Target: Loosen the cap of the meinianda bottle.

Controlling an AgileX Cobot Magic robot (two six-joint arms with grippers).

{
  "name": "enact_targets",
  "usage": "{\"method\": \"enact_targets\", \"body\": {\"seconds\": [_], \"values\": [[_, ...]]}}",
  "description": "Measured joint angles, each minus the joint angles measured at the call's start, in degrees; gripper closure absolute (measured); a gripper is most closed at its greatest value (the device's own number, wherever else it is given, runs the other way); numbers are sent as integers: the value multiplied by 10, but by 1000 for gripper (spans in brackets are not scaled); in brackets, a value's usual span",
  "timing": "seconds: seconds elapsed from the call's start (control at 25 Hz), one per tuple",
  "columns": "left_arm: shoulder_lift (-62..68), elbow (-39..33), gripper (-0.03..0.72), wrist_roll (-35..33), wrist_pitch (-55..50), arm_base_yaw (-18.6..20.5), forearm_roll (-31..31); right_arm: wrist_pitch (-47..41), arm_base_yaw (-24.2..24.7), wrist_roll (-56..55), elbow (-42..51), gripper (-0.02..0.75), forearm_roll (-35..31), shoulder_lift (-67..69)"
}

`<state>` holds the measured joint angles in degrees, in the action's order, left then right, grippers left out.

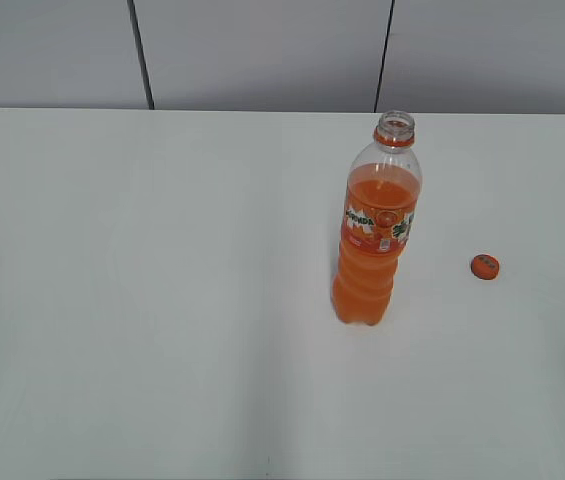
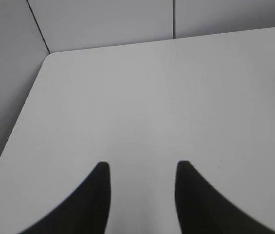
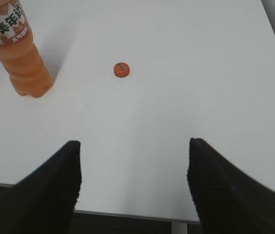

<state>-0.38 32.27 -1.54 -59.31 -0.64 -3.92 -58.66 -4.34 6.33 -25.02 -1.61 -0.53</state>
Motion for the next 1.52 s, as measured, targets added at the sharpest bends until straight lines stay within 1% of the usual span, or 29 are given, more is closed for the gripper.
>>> {"method": "enact_targets", "body": {"seconds": [0.44,1.52], "values": [[0,0,437,0,0,0,0,0,0,0,0,225,0,0],[0,0,439,0,0,0,0,0,0,0,0,225,0,0]]}}
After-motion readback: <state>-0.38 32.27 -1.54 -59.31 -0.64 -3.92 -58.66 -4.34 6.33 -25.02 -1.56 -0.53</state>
